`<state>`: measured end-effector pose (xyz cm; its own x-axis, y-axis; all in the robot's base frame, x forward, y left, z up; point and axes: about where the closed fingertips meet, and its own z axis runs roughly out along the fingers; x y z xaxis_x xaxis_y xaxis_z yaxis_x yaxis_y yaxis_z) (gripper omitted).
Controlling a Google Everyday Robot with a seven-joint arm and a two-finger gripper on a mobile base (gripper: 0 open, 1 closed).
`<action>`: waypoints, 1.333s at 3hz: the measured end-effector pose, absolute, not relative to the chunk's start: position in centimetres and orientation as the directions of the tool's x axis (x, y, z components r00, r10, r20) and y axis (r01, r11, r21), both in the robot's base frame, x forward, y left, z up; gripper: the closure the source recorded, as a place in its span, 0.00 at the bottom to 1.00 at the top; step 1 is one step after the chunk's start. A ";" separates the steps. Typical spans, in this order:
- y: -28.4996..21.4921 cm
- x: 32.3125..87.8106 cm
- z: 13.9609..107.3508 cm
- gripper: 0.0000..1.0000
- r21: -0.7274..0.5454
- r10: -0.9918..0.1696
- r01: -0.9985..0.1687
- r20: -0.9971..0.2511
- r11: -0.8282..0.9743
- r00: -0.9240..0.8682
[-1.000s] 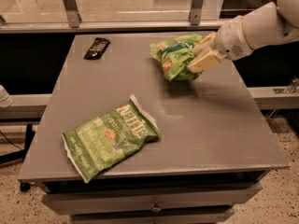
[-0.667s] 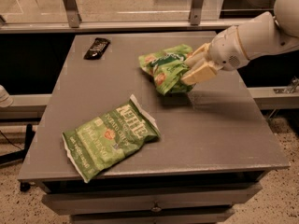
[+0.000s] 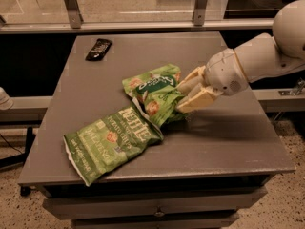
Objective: Move green rice chip bag near green jalapeno chip bag
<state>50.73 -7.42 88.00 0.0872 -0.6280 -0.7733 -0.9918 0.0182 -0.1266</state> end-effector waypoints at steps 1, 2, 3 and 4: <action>-6.4 48.2 87.6 0.82 -0.113 -0.616 -0.992 -0.778 -0.056 0.123; -5.8 47.0 87.4 0.57 -0.104 -0.609 -0.989 -0.780 -0.103 0.146; -5.6 46.5 87.4 0.35 -0.104 -0.607 -0.987 -0.778 -0.126 0.160; -6.1 46.9 87.7 0.12 -0.117 -0.614 -0.985 -0.771 -0.125 0.169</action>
Offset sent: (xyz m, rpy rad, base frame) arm -0.0501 0.0187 -0.0079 0.0091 0.0332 0.1704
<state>46.93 -6.13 87.73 0.1693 -0.6140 -0.7709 -0.9853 -0.1246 -0.1172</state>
